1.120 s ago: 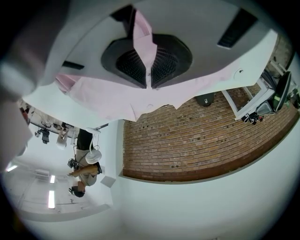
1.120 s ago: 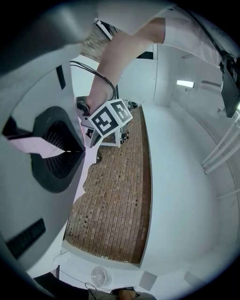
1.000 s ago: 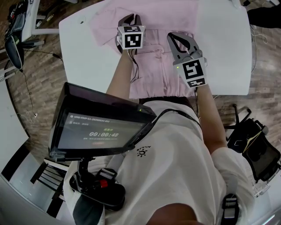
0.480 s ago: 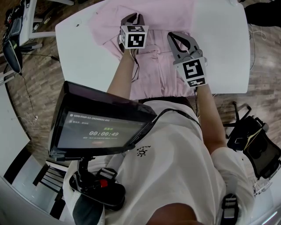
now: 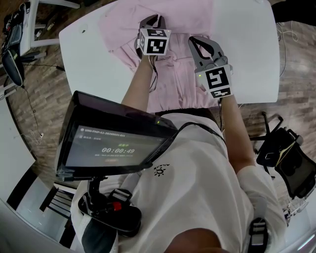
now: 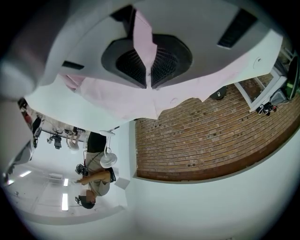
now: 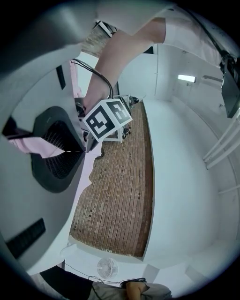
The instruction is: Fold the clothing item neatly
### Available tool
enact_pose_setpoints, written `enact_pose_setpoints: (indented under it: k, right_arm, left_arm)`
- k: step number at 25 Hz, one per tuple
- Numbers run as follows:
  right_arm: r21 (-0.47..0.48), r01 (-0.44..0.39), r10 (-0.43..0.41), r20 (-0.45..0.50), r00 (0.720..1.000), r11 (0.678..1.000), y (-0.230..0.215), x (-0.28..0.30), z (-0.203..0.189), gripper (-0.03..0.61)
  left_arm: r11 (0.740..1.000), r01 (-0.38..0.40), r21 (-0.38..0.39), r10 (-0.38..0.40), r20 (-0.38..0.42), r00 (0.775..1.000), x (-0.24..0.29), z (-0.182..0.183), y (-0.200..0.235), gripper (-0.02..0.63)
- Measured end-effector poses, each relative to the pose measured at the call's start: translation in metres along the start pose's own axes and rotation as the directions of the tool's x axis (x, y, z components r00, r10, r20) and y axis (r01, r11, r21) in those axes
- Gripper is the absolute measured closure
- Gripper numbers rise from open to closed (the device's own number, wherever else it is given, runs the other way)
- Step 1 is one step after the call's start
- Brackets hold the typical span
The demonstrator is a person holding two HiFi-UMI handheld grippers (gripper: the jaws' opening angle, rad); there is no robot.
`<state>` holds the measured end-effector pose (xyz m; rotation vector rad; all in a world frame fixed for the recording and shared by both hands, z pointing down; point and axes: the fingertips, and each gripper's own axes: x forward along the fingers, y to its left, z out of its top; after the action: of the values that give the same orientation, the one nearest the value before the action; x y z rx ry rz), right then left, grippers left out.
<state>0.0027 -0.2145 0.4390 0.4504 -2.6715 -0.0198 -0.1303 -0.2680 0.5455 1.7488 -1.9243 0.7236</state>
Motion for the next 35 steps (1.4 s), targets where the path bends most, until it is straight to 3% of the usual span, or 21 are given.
enact_pose_setpoints:
  k: [35]
  right_arm:
    - [0.018,0.062,-0.062,-0.018,0.998,0.998,-0.006,-0.012,-0.001,0.574]
  left_arm:
    - [0.98,0.146,0.133,-0.148,0.006,0.989,0.005,0.01,-0.071,0.578]
